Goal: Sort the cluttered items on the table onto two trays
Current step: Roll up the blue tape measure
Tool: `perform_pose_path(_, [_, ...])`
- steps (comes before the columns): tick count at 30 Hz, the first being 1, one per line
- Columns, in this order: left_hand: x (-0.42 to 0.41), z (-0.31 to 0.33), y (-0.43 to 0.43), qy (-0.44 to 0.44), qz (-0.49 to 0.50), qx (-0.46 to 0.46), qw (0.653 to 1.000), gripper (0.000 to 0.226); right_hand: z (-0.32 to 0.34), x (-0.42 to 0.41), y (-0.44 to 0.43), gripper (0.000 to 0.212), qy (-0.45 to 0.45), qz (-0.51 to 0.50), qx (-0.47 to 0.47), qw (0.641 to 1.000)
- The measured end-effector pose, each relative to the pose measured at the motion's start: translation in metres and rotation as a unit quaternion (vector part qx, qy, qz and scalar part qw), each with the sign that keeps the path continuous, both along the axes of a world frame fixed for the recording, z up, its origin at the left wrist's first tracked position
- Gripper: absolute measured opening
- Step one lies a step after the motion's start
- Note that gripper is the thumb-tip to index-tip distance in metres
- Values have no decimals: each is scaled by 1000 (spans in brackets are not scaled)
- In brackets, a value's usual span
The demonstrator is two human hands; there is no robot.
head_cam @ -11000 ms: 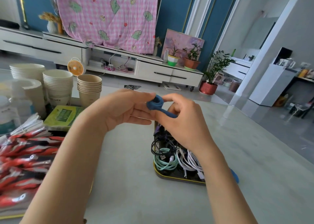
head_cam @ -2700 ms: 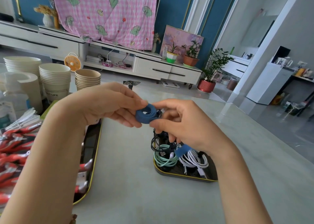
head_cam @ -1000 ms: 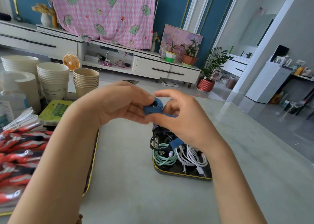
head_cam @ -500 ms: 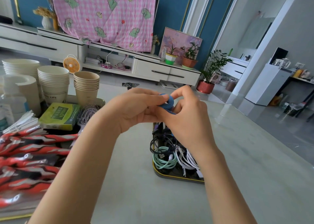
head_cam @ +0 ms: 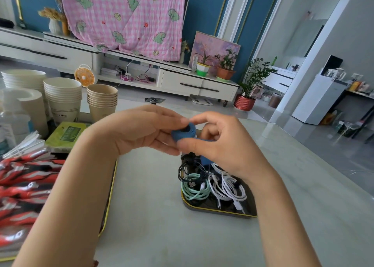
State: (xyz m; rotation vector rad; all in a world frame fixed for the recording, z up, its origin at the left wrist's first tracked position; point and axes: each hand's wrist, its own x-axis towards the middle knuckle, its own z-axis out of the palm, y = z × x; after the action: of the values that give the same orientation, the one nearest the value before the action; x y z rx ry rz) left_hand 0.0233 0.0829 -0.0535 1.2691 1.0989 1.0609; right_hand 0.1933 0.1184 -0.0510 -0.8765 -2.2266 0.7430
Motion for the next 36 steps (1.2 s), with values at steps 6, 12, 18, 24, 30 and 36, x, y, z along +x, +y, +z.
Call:
perform_pose_path(6, [33,-3,17,-95,129,13,987,26,-12,-12,5,36,15,-202,162,966])
perform_pose_path(12, [21,-2,13,-11,110,-19,994,22,-4,5,9,30,-15,-38,-7,999])
perform_pose_path(18, [6,-1,3,94,10,-51,994,25,-3,12,7,37,-48,73,-91,992])
perform_pose_path(24, [18,-4,12,42,77,-37,995,27,-6,12,14,35,-39,29,-29,998])
perform_pose_path(30, [17,-5,12,65,85,-42,993,24,-5,13,14,36,-88,33,10,995])
perform_pose_path(36, [10,-3,8,111,31,-72,991,24,-3,12,10,32,-96,62,-13,993])
